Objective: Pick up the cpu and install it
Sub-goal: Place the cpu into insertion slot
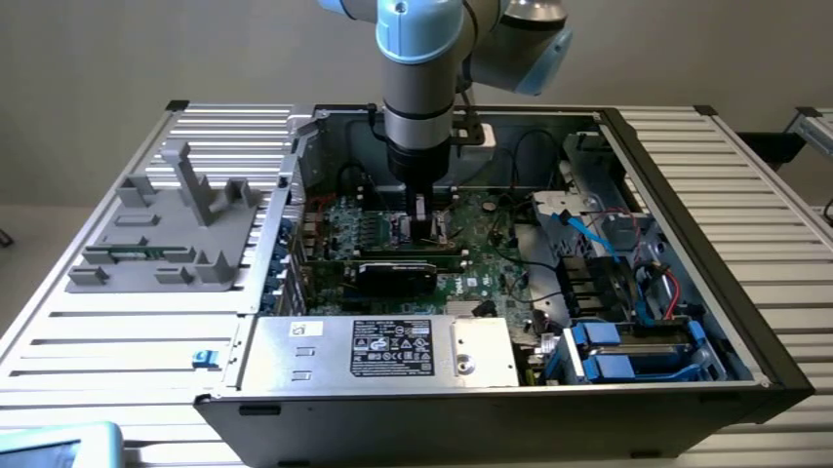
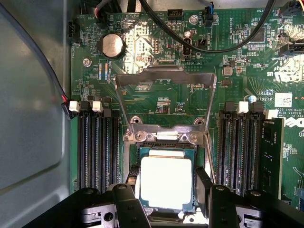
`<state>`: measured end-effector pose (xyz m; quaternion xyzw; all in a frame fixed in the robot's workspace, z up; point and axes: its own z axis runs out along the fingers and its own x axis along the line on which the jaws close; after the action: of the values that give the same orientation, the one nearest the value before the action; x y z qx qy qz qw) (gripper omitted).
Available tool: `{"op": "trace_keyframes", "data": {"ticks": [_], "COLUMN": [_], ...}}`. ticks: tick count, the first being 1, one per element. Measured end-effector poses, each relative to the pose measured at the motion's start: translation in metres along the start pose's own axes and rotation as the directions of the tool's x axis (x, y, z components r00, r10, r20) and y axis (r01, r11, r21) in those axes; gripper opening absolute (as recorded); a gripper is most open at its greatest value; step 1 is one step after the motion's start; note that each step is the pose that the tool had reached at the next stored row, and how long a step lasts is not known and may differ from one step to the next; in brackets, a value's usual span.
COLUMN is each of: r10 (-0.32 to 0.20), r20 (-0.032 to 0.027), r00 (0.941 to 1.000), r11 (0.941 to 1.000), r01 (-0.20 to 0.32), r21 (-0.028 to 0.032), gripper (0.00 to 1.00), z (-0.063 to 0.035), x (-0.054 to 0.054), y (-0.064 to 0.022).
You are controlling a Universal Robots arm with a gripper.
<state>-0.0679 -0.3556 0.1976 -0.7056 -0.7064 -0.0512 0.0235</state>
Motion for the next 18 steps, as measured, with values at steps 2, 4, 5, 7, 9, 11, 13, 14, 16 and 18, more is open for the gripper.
{"op": "trace_keyframes", "data": {"ticks": [2,4,5,7,9,11,13,14,16,18], "r10": [0.0,0.0,0.0,0.001,0.001,0.001,0.001,0.001,0.002,0.002], "r20": [0.0,0.0002,0.0001,0.0001,0.0001,0.0,0.0001,0.0001,-0.0002,-0.0003], "r00": [1.0,1.0,1.0,1.0,1.0,1.0,1.0,1.0,1.0,1.0], "r11": [1.0,1.0,1.0,1.0,1.0,1.0,1.0,1.0,1.0,1.0], "r01": [0.0,0.0,0.0,-0.001,-0.001,-0.001,-0.001,-0.001,-0.002,-0.002], "r21": [0.0,0.0001,0.0001,-0.0001,-0.0001,0.0,-0.0001,-0.0002,-0.0006,-0.0014], "gripper": [0.55,0.55,0.55,0.55,0.55,0.55,0.55,0.55,0.55,0.55], "z": [0.0,-0.0001,-0.0001,-0.0001,-0.0001,-0.0001,-0.0001,-0.0001,-0.0001,-0.0001], "x": [0.0,-0.0001,-0.0001,-0.0005,-0.0006,-0.0013,-0.0012,-0.0012,-0.0012,-0.0012], "y": [0.0,0.0,-0.0001,0.0,0.0,0.0,0.0,0.0,0.0,0.0]}}
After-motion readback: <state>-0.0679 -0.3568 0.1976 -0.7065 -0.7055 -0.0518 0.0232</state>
